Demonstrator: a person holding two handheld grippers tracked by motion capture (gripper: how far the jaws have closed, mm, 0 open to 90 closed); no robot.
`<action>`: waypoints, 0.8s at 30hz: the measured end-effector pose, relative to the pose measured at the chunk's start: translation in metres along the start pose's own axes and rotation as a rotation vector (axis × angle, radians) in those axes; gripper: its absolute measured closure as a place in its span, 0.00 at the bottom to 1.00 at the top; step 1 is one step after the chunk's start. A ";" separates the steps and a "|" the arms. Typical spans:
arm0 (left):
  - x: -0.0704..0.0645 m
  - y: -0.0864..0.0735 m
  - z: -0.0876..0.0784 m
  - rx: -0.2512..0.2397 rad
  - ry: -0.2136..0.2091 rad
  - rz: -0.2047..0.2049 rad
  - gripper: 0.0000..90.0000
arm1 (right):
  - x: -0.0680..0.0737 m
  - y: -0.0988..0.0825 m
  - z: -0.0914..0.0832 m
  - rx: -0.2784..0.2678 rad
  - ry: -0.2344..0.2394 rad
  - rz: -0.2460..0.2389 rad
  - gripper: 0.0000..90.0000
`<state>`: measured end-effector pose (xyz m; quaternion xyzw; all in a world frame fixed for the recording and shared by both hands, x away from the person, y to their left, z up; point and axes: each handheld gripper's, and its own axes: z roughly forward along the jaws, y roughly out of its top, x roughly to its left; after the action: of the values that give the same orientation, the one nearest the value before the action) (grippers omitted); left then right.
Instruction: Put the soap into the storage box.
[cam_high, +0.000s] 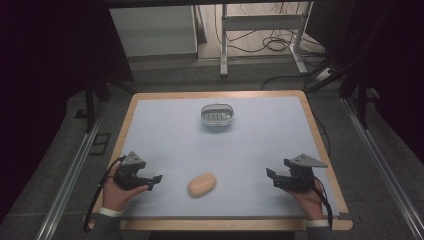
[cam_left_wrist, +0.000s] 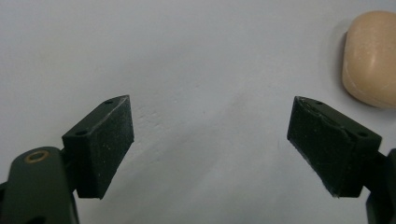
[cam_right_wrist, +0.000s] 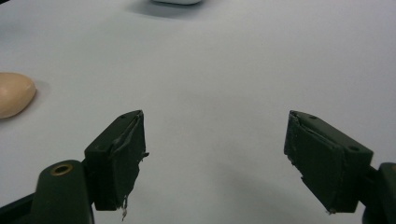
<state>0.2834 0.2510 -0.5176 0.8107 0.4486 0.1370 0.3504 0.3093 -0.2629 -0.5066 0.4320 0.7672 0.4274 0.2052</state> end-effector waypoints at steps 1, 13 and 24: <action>0.000 0.000 0.000 0.000 0.000 0.000 0.17 | 0.000 0.000 0.000 0.000 0.000 0.000 0.23; -0.005 -0.005 -0.001 -0.001 0.004 0.004 0.16 | -0.003 0.001 -0.003 0.006 -0.016 -0.003 0.23; -0.010 0.004 -0.001 -0.007 0.000 0.018 0.17 | -0.005 -0.003 -0.011 -0.002 -0.046 0.006 0.23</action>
<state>0.2797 0.2414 -0.5131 0.8133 0.4409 0.1417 0.3521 0.3034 -0.2728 -0.5033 0.4441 0.7605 0.4185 0.2220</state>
